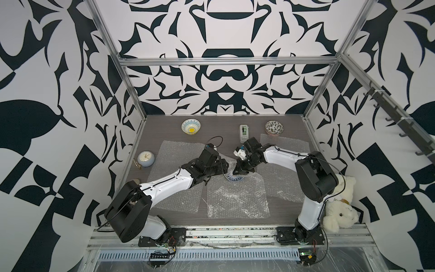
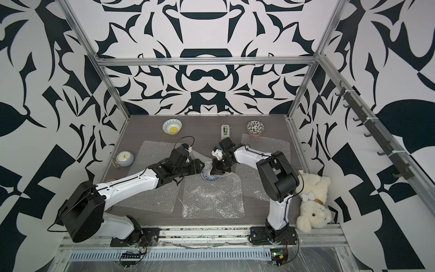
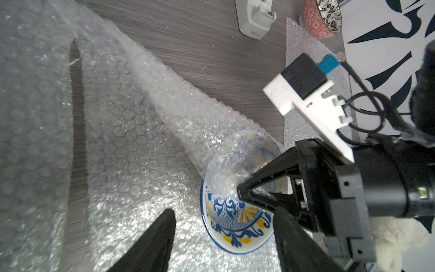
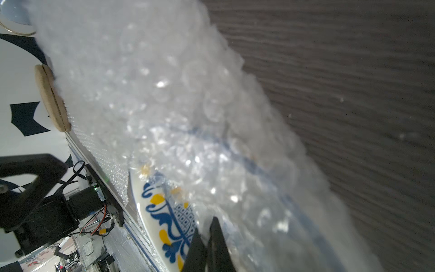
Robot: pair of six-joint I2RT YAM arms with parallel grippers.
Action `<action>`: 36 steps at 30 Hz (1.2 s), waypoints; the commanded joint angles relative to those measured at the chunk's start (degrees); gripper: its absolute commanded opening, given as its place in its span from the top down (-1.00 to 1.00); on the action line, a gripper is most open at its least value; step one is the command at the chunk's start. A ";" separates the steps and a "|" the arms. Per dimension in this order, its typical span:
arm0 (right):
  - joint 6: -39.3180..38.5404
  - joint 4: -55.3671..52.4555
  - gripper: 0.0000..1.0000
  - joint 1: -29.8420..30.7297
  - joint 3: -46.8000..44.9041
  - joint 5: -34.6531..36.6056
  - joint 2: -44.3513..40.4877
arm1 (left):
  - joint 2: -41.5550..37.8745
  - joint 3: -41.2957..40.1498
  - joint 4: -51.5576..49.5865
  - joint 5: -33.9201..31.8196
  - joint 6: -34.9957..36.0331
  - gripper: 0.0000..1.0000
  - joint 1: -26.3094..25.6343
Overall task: Wrap bowls in bubble wrap
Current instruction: Wrap the bowl in bubble wrap.
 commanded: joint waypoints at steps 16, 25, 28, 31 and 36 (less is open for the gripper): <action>1.96 0.10 0.22 0.56 -2.82 -2.58 -11.40 | 13.65 2.71 1.02 2.20 -2.55 -0.38 -0.31; -1.71 -3.81 0.04 -7.23 1.03 2.78 -14.48 | 13.55 2.73 1.18 2.30 -2.25 -0.38 -0.26; -9.87 -14.39 -0.20 -5.85 6.59 16.48 -10.06 | 13.20 2.66 0.83 2.21 -2.03 -0.38 -0.22; -12.32 -15.78 -0.23 -4.92 7.51 17.99 -6.94 | 12.60 2.41 0.33 1.56 -1.94 -0.38 -0.26; -13.00 -15.02 -0.23 -3.76 7.46 17.32 -3.55 | 11.97 2.04 -0.02 0.96 -2.03 -0.38 -0.26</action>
